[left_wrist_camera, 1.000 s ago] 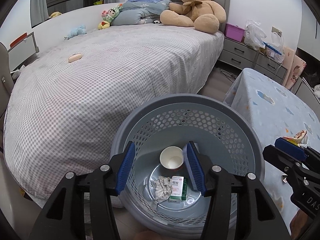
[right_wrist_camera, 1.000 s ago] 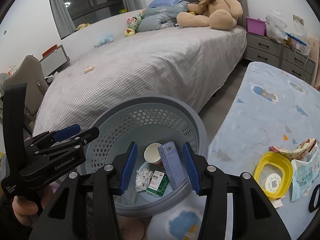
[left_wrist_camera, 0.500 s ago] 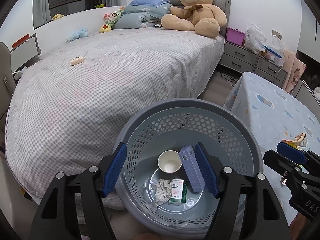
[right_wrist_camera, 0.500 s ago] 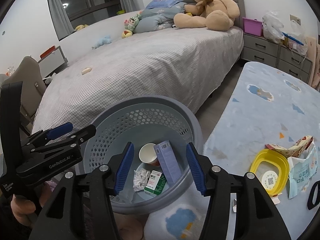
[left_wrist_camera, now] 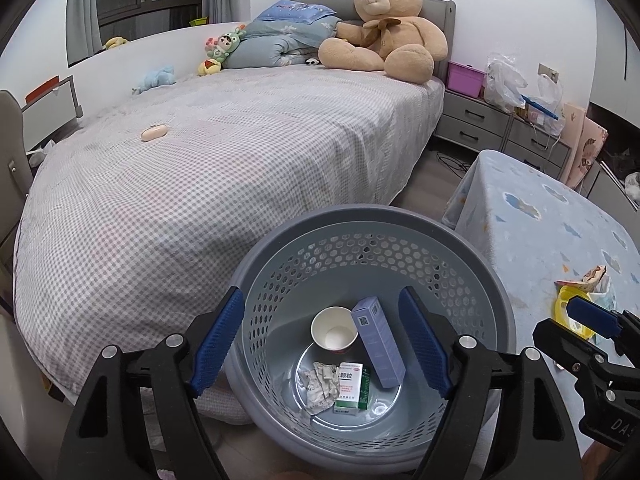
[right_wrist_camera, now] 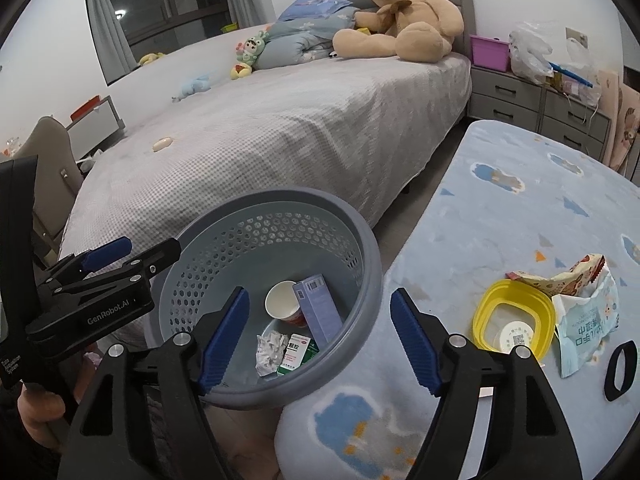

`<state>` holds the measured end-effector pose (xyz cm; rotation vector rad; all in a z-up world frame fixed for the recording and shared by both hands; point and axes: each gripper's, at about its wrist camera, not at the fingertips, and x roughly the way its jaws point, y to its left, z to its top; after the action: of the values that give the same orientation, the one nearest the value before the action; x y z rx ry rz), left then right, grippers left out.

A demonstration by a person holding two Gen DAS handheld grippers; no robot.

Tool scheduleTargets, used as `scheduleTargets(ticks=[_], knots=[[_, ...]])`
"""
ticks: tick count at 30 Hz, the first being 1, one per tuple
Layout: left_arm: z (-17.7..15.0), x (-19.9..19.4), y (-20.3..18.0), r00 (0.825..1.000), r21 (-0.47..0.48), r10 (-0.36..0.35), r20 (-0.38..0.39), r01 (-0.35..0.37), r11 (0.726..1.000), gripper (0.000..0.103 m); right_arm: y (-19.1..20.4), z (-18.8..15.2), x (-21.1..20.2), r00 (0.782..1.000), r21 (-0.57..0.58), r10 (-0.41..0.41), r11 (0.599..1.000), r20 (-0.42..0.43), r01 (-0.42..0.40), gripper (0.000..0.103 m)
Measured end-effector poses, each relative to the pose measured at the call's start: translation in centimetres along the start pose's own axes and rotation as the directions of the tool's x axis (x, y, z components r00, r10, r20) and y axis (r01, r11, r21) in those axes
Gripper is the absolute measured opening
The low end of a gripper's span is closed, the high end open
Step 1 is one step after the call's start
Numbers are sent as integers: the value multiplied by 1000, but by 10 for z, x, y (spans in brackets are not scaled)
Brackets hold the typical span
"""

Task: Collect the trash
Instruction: 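Move both tools back to the table and grasp the black elastic band with the right tool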

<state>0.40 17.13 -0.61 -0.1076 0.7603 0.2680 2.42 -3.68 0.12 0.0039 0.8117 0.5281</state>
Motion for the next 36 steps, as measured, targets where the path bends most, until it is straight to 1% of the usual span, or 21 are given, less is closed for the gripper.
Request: scheduleTargets(ticks=[6, 10, 14, 19, 27, 36], knots=[[-3, -7, -12, 999, 19, -29, 15, 29, 999, 77, -10, -11, -11, 999, 19, -33, 999, -9, 34, 81], [-4, -12, -25, 998, 40, -57, 28, 56, 998, 78, -24, -19, -22, 998, 52, -62, 997, -15, 63, 83], [-6, -14, -41, 995, 61, -95, 25, 93, 994, 79, -43, -28, -40, 995, 90, -104, 991, -7, 104, 87], [-9, -17, -65, 989, 94, -143, 24, 141, 986, 79, -69, -43, -59, 986, 133, -164, 977, -14, 165, 88], [-18, -23, -106, 976, 153, -216, 11, 212, 965, 79, -105, -64, -90, 965, 170, -260, 950, -31, 261, 88], [-27, -24, -136, 968, 202, -251, -17, 250, 947, 79, -138, -83, -103, 945, 179, -316, 928, -81, 326, 88]])
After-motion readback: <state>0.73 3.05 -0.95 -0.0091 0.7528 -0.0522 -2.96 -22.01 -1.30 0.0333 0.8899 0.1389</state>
